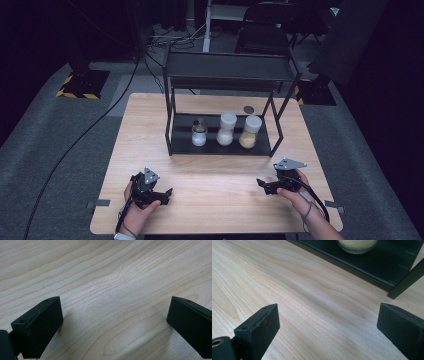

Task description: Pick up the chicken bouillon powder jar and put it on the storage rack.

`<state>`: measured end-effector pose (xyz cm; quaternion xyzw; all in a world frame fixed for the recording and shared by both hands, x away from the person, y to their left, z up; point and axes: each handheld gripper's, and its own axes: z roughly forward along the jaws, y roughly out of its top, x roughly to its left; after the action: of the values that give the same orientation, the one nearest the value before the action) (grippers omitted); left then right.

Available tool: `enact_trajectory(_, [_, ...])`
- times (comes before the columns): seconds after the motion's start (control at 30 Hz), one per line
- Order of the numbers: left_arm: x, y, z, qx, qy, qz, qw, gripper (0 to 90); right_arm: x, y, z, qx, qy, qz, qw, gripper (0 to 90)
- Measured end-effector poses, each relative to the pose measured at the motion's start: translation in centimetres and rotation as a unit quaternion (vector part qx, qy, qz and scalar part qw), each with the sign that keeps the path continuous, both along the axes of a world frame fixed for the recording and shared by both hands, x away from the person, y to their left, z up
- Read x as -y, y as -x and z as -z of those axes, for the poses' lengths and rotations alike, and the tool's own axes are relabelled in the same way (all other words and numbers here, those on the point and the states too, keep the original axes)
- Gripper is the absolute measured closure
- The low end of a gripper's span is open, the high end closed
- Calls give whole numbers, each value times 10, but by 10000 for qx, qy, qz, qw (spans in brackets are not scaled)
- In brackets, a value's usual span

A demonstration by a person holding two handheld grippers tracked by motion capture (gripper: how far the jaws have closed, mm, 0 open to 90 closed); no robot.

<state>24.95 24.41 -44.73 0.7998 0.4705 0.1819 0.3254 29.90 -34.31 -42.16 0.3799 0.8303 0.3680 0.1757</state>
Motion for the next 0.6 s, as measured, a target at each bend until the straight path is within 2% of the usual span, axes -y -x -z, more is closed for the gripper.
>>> enact_trajectory(0.6, [0, 0, 0, 0, -1, 0, 10000, 6, 0, 0, 15, -182, 130, 17, 9997, 42])
